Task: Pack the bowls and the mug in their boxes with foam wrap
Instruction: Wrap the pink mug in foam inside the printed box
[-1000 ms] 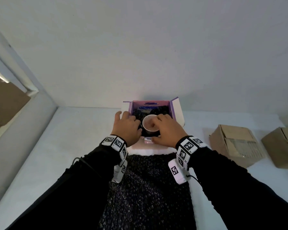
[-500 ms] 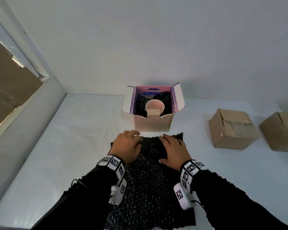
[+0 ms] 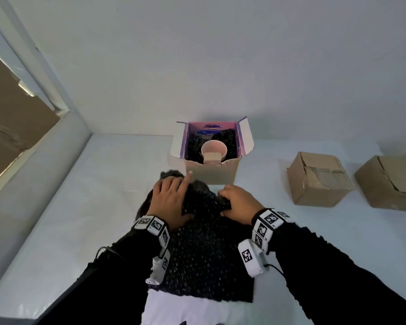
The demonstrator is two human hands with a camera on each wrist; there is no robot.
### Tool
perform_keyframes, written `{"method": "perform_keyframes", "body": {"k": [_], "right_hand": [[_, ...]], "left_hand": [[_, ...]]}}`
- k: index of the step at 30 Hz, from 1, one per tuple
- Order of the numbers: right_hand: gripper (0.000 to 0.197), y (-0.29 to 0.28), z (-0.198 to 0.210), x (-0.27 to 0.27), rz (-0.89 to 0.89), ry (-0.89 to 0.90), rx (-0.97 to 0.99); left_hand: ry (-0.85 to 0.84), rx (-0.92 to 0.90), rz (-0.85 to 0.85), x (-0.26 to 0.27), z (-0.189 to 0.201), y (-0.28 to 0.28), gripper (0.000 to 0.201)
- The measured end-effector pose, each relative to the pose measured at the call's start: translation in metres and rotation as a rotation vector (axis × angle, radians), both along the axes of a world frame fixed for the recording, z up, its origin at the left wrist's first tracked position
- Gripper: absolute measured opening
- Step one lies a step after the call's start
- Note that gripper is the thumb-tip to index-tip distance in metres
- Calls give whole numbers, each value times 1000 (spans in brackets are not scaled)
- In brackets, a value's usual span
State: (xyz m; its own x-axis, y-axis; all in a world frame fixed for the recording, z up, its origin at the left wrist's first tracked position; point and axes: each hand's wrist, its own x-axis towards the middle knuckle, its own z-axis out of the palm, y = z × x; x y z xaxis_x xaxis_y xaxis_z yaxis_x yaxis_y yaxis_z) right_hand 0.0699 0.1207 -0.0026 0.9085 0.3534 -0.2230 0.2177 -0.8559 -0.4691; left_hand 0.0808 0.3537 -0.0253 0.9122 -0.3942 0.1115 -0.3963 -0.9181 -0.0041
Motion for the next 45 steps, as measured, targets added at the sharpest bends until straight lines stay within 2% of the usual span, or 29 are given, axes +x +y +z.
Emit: {"method": "perform_keyframes", "body": {"k": [1,4,5,7,10,12,16,19,21,23,25,28,30,33,36,38,41,43,45], "right_hand": [[24,-1,9,3,-24,-11,46],[29,-6,34,14,-91,-61,54],[35,-8,41,19,-98,-83,24],[39,-12,57,27,-91,-125,-45],[30,-20,83,43,-123,-175,-33],[22,-26,100,53,-192,-220,30],[14,-31,137,73,-297,-361,140],[16,-33,164,85,-349,-516,189],[22,-33,179,91,-385,-661,214],[29,-31,190,95,-407,-814,245],[34,-31,194,98,-388,-960,272],[40,-33,187,104,-354,-1114,207],[42,-34,171,109,-365,-1111,124],[39,-35,138,117,-343,-974,23],[33,-35,111,123,-274,-740,-28],[30,-33,99,127,-228,-596,-83],[34,-29,90,130,-178,-410,-153],[39,-29,85,133,-168,-368,-159],[45,-29,80,133,-180,-468,-81]], "left_hand": [[6,15,11,4,7,-1,105],[-9,83,31,17,31,-5,44],[-17,106,11,20,39,-6,34],[-7,117,-24,26,54,-7,34],[20,12,-60,36,78,-9,39],[54,-5,-32,44,99,-11,41],[0,-113,93,66,139,-11,28],[-42,-314,151,77,169,-17,32],[-116,-484,124,83,186,-23,37],[-266,-604,62,87,199,-29,40],[-386,-677,-7,92,205,-34,44],[-451,-690,-70,102,197,-35,49],[-466,-633,-76,111,181,-31,52],[-480,-490,-79,125,150,-23,45],[-336,-304,-136,133,123,-20,34],[-195,-166,-121,133,109,-22,40],[-163,-71,-157,130,94,-28,45],[-181,-71,-199,133,88,-31,40],[-202,-98,-236,139,84,-35,33]]}}
